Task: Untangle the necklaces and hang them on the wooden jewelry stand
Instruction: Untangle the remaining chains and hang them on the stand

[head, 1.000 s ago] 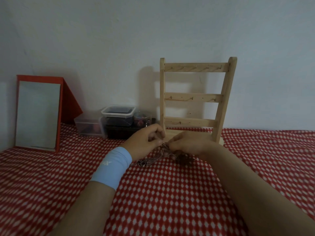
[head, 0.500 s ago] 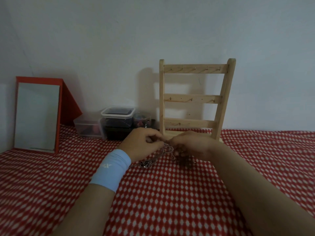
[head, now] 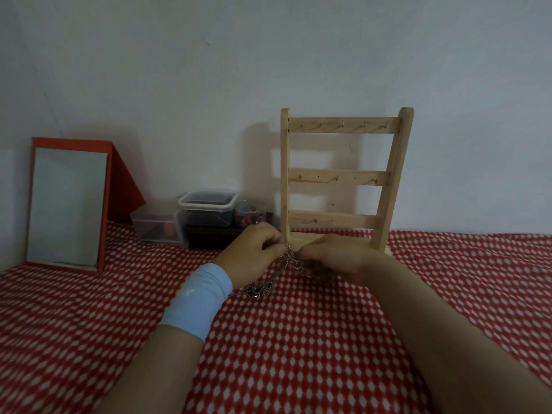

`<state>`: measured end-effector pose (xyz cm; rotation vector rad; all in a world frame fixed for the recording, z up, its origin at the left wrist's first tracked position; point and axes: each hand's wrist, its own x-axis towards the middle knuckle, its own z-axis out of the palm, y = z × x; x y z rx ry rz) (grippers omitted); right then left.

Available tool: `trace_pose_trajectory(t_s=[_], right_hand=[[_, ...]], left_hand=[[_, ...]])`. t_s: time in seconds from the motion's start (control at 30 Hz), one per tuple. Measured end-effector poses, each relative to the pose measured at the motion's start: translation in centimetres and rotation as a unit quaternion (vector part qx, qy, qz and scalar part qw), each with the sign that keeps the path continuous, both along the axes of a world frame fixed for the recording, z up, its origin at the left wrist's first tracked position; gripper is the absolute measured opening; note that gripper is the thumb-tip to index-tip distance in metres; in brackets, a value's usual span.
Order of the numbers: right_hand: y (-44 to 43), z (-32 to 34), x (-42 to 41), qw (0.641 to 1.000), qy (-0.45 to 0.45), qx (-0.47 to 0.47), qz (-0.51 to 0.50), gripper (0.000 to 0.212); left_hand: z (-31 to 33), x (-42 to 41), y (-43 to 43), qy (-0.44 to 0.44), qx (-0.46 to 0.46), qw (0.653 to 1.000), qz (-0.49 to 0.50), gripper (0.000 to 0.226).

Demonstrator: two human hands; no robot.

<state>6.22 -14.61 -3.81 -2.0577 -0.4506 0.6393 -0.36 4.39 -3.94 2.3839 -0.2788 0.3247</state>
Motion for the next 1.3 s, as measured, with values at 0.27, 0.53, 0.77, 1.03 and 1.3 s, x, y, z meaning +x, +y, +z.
trace_pose_trajectory(t_s=[0.27, 0.53, 0.77, 1.03, 1.3], right_hand=[[0.1, 0.8, -0.5, 0.99, -0.099, -0.091, 0.043, 0.03], [0.1, 1.6, -1.3, 0.995, -0.094, -0.019, 0.039, 0.009], [1.5, 1.4, -2.9, 0.992, -0.11, -0.016, 0.063, 0.005], [2.3, 0.9, -2.8, 0.987, -0.141, 0.07, -0.009, 0.011], [2.7, 0.5, -2.3, 0.971, 0.017, 0.196, -0.136, 0.02]], left_hand=[[0.5, -0.5, -0.6, 0.113, -0.092, 0.989, 0.01, 0.032], [0.5, -0.9, -0.4, 0.175, -0.468, 0.858, -0.115, 0.027], [2.1, -1.0, -0.2, 0.178, -0.116, 0.977, -0.021, 0.021], [2.5, -1.3, 0.8, 0.105, -0.222, 0.969, -0.027, 0.032], [0.7, -0.3, -0.2, 0.149, -0.388, 0.906, -0.084, 0.036]])
